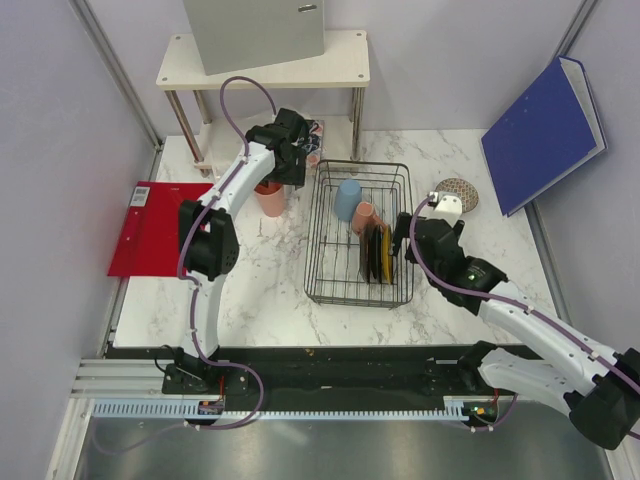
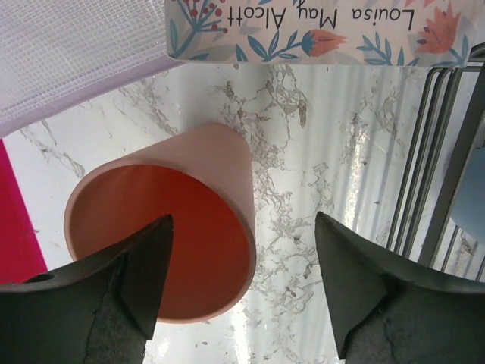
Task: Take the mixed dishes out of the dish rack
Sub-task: Place the cup at the center of the board, then pick up the cup from the dish rack.
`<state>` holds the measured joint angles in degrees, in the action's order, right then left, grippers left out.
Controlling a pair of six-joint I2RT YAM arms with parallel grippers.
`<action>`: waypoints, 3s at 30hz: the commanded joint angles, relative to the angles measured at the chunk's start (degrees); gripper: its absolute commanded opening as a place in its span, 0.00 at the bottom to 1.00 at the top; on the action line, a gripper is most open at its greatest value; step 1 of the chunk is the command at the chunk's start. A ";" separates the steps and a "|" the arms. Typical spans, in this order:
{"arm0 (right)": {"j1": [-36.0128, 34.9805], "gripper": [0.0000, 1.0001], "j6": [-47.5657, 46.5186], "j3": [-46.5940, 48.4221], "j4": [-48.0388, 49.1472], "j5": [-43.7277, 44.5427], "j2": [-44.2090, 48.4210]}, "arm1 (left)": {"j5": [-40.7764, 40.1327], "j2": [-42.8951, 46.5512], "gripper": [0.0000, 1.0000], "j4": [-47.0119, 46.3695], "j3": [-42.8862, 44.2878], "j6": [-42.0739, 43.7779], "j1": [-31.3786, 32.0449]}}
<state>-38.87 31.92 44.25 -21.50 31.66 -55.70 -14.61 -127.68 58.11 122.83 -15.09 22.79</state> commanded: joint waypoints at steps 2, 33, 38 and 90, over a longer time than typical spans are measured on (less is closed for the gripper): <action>0.02 0.98 0.25 0.05 1.81 -0.46 -0.72 | -0.50 6.99 0.99 -1.16 2.06 0.68 -0.11; 0.29 0.98 -17.95 42.76 6.99 -5.99 -49.05 | 2.31 83.00 0.99 -30.95 -66.11 -12.86 15.62; 0.73 0.98 -18.39 46.63 6.29 -5.64 -53.19 | 3.01 90.14 0.99 -30.86 -72.63 -13.21 15.62; 4.50 0.26 -4.27 29.60 16.99 -26.02 -24.91 | 3.89 90.93 0.99 -39.20 -81.42 -21.20 15.54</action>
<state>-35.09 21.12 82.28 -13.58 12.40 -88.51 -9.91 -37.98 25.21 42.06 -30.26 38.13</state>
